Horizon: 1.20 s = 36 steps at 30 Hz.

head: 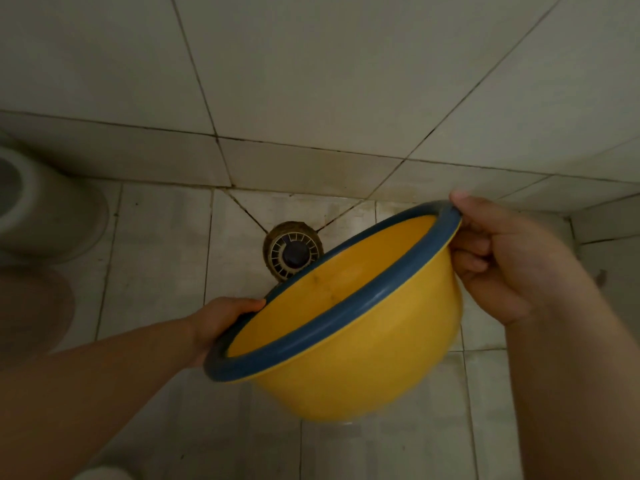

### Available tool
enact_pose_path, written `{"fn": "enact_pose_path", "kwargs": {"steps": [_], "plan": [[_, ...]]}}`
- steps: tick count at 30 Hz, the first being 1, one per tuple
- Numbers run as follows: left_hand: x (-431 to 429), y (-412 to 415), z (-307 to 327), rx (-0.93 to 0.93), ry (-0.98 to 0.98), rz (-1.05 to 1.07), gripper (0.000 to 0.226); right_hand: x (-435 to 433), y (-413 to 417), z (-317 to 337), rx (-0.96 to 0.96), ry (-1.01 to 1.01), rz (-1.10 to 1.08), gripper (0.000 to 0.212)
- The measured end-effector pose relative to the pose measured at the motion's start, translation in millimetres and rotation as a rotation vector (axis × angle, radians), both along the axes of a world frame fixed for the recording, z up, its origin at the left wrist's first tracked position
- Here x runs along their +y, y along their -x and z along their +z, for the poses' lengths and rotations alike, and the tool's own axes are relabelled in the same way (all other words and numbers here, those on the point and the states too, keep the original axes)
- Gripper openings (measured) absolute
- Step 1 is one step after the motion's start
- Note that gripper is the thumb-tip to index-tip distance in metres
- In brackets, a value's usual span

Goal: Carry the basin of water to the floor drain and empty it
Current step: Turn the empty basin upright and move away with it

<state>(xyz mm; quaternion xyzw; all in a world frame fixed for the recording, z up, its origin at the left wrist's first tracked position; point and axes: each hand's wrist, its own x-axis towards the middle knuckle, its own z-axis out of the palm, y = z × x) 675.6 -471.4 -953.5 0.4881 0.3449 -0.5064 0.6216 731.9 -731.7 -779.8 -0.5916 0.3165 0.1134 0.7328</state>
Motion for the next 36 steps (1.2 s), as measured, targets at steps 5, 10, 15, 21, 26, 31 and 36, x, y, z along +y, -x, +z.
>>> {"fn": "enact_pose_path", "kwargs": {"steps": [5, 10, 15, 21, 26, 31, 36], "plan": [[2, 3, -1, -0.052, -0.036, 0.038, 0.032, -2, 6, -4, 0.0, 0.047, 0.041, 0.029], [-1, 4, 1, -0.195, -0.112, 0.061, 0.027, -15, 15, -14, 0.087, 0.125, 0.04, 0.035], [-8, 6, 3, -0.284, -0.129, 0.115, 0.032, -32, 24, -29, 0.153, 0.189, 0.005, 0.018], [-17, 7, 7, -0.372, -0.118, 0.18, 0.037, -53, 35, -43, 0.132, 0.149, 0.001, 0.039], [-24, 10, 11, -0.414, -0.139, 0.22, 0.037, -57, 45, -45, 0.111, 0.12, 0.006, 0.034], [-35, 13, 19, -0.483, -0.158, 0.256, 0.035, -65, 56, -49, 0.109, 0.122, -0.039, 0.034], [-47, 10, 25, -0.553, -0.157, 0.272, 0.021, -79, 64, -52, 0.065, 0.112, -0.064, 0.035]]}}
